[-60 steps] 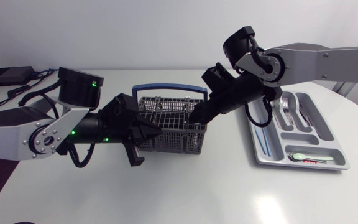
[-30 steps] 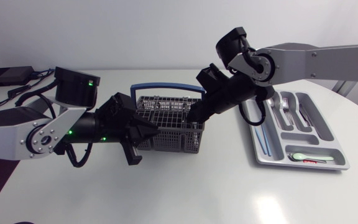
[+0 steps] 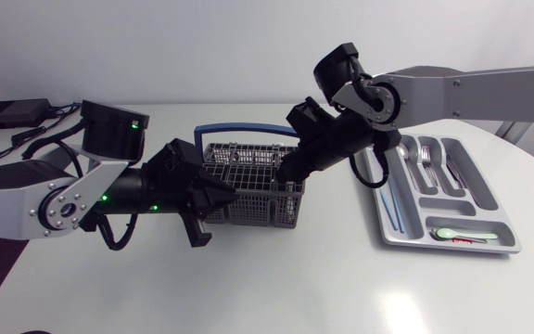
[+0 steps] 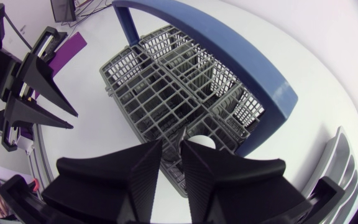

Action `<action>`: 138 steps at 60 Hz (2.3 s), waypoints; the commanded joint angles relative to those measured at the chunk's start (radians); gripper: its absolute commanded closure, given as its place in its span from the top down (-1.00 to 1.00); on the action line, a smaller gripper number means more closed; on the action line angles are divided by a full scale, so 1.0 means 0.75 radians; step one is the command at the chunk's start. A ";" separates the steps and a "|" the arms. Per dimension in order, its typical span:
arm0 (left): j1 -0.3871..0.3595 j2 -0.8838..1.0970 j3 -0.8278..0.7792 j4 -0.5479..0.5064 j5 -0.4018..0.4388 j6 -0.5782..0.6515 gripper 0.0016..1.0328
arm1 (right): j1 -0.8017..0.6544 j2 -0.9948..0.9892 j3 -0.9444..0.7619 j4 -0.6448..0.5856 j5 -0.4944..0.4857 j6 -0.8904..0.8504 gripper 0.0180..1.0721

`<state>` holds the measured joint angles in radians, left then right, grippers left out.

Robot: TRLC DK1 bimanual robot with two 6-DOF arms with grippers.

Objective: Unload the cutlery basket into the drawer organizer.

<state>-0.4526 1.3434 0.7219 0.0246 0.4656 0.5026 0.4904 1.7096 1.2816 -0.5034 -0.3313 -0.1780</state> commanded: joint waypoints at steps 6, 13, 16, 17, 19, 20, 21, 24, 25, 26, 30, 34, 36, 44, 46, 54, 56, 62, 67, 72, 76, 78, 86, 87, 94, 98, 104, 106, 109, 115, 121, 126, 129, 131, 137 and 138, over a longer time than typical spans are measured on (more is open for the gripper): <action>0.006 -0.028 -0.038 0.000 0.001 0.029 -0.62 | 0.011 0.044 0.036 0.021 0.029 0.037 -0.86; 0.002 -0.034 -0.042 0.000 0.001 0.027 -0.62 | 0.011 0.056 0.034 0.025 0.035 0.035 -0.89; 0.000 -0.036 -0.044 0.000 0.001 0.027 -0.62 | 0.011 0.058 0.034 0.025 0.037 0.035 -0.89; 0.000 -0.036 -0.044 0.000 0.001 0.027 -0.62 | 0.011 0.058 0.032 0.025 0.037 0.033 -0.89; 0.000 -0.038 -0.044 0.000 0.001 0.027 -0.62 | 0.011 0.056 0.030 0.027 0.037 0.033 -0.89; 0.000 -0.038 -0.044 0.000 0.001 0.025 -0.62 | 0.011 0.054 0.030 0.027 0.037 0.031 -0.89; 0.000 -0.038 -0.044 0.000 0.001 0.025 -0.62 | 0.013 0.052 0.030 0.027 0.037 0.031 -0.89; 0.000 -0.038 -0.044 0.000 0.001 0.025 -0.62 | 0.013 0.040 0.026 0.027 0.035 0.029 -0.89; 0.000 -0.038 -0.044 -0.002 0.001 0.025 -0.62 | 0.013 0.036 0.026 0.025 0.035 0.027 -0.89; 0.000 -0.040 -0.044 -0.002 0.001 0.025 -0.62 | 0.013 0.030 0.026 0.025 0.033 0.025 -0.89; 0.000 -0.042 -0.044 -0.002 0.001 0.025 -0.62 | 0.015 0.007 0.026 0.019 0.033 0.018 -0.89; 0.000 -0.044 -0.048 -0.002 0.001 0.025 -0.62 | 0.017 -0.017 0.026 0.015 0.033 0.016 -0.89; 0.000 -0.044 -0.048 -0.002 0.001 0.025 -0.62 | 0.017 -0.030 0.026 0.015 0.033 0.016 -0.89; 0.000 -0.044 -0.050 -0.002 0.001 0.025 -0.62 | 0.023 -0.089 0.030 -0.008 0.033 0.014 -0.89; -0.002 -0.044 -0.052 -0.002 0.001 0.025 -0.62 | 0.025 -0.103 0.030 -0.012 0.029 0.014 -0.89; -0.004 -0.047 -0.057 0.000 0.001 0.025 -0.62 | 0.027 -0.165 0.032 -0.026 0.014 0.016 -0.89; -0.004 -0.047 -0.057 -0.002 0.001 0.025 -0.62 | 0.029 -0.179 0.032 -0.030 0.006 0.018 -0.89; -0.006 -0.047 -0.061 0.000 0.001 0.025 -0.62 | 0.029 -0.214 0.028 -0.037 -0.037 0.025 -0.89; -0.008 -0.047 -0.065 0.002 0.001 0.025 -0.62 | 0.029 -0.232 0.026 -0.037 -0.070 0.033 -0.89; -0.008 -0.044 -0.067 0.002 0.001 0.025 -0.62 | 0.027 -0.248 0.026 -0.037 -0.121 0.039 -0.89; -0.006 -0.047 -0.069 0.004 0.001 0.025 -0.62 | 0.027 -0.265 0.030 -0.039 -0.158 0.047 -0.89; -0.006 -0.047 -0.069 0.002 0.001 0.025 -0.62 | 0.025 -0.273 0.034 -0.043 -0.178 0.053 -0.89; -0.002 -0.047 -0.067 0.002 -0.001 0.025 -0.62 | 0.013 -0.320 0.058 -0.067 -0.260 0.072 -0.89; -0.002 -0.047 -0.067 0.002 -0.001 0.025 -0.62 | 0.011 -0.328 0.060 -0.071 -0.270 0.076 -0.89; -0.004 -0.038 -0.052 0.002 -0.001 0.023 -0.62 | -0.020 -0.410 0.069 -0.120 -0.290 0.078 -0.89; -0.008 -0.032 -0.032 0.000 -0.001 -0.005 -0.62 | -0.063 -0.469 0.067 -0.157 -0.313 0.076 -0.89; -0.022 -0.020 0.017 -0.016 -0.003 -0.052 -0.62 | -0.149 -0.574 0.044 -0.235 -0.323 0.045 -0.89; -0.031 -0.012 0.040 -0.027 -0.005 -0.065 -0.62 | -0.185 -0.608 0.032 -0.259 -0.333 0.027 -0.89; -0.041 0.005 0.078 -0.041 -0.015 -0.093 -0.62 | -0.253 -0.666 -0.001 -0.296 -0.335 -0.008 -0.89; -0.065 0.033 0.138 -0.051 -0.032 -0.136 -0.62 | -0.415 -0.756 -0.081 -0.374 -0.342 -0.100 -0.89; -0.121 0.080 0.197 -0.057 -0.077 -0.165 -0.59 | -0.617 -0.809 -0.177 -0.431 -0.378 -0.223 -0.89; -0.157 0.133 0.246 -0.063 -0.109 -0.194 -0.51 | -0.783 -0.817 -0.240 -0.464 -0.411 -0.327 -0.89; -0.178 0.170 0.281 -0.076 -0.126 -0.198 -0.51 | -0.883 -0.813 -0.275 -0.476 -0.425 -0.389 -0.89; -0.192 0.193 0.303 -0.080 -0.140 -0.208 -0.51 | -0.942 -0.809 -0.297 -0.478 -0.434 -0.427 -0.89; -0.219 0.252 0.359 -0.090 -0.173 -0.234 -0.45 | -1.085 -0.774 -0.355 -0.476 -0.438 -0.526 -0.89; -0.225 0.256 0.367 -0.094 -0.177 -0.234 -0.43 | -1.102 -0.768 -0.365 -0.474 -0.438 -0.538 -0.89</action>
<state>-0.6018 1.4944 0.9463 -0.0319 0.3511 0.3580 -0.2737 1.1103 1.0492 -0.8505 -0.6476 -0.4973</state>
